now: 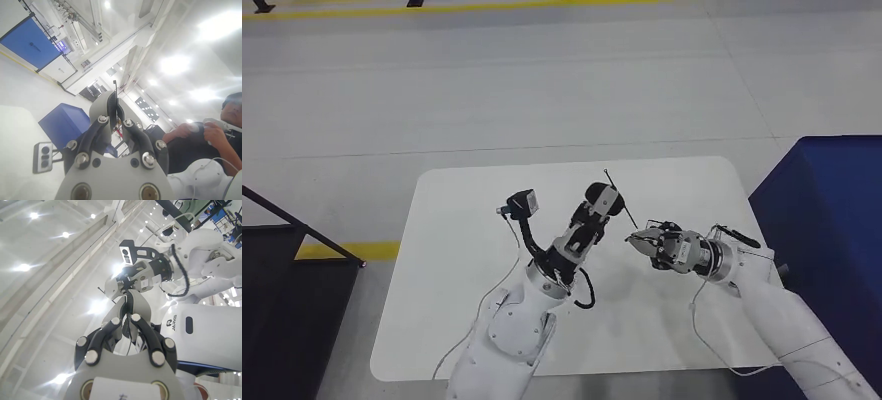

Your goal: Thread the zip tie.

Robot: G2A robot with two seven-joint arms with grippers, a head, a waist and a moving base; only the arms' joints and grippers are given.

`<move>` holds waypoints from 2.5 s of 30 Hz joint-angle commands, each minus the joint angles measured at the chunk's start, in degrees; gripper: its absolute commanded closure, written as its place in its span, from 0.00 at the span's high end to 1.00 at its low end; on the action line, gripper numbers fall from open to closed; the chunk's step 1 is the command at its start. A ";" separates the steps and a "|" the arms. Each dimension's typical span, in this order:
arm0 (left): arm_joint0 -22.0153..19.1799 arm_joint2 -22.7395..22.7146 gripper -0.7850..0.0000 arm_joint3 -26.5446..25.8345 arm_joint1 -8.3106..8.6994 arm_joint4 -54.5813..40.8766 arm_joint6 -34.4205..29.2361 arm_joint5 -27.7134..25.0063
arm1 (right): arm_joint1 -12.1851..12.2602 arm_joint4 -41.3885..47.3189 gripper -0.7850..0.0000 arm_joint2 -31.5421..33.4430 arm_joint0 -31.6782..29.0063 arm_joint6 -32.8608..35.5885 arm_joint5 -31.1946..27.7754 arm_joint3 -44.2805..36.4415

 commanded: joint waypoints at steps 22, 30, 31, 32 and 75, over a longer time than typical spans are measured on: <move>-6.74 0.08 0.00 18.27 -1.55 21.78 16.58 -26.00 | 7.68 18.16 0.00 -2.51 -1.69 -7.45 7.53 -7.27; -7.07 1.10 0.00 19.49 -1.59 20.52 16.52 -26.13 | 9.08 18.34 0.00 -5.37 -0.18 -5.80 5.88 -6.42; -7.12 1.30 0.00 19.57 -1.58 19.75 16.28 -26.54 | 9.08 18.34 0.00 -5.37 -0.18 -5.80 5.88 -6.42; -7.24 1.27 0.00 19.62 -1.52 19.42 15.92 -26.67 | 9.08 18.34 0.00 -5.37 -0.18 -5.80 5.88 -6.42; -7.63 1.76 0.00 19.69 -0.60 18.99 13.68 -27.67 | 9.08 18.34 0.00 -5.37 -0.18 -5.80 5.88 -6.42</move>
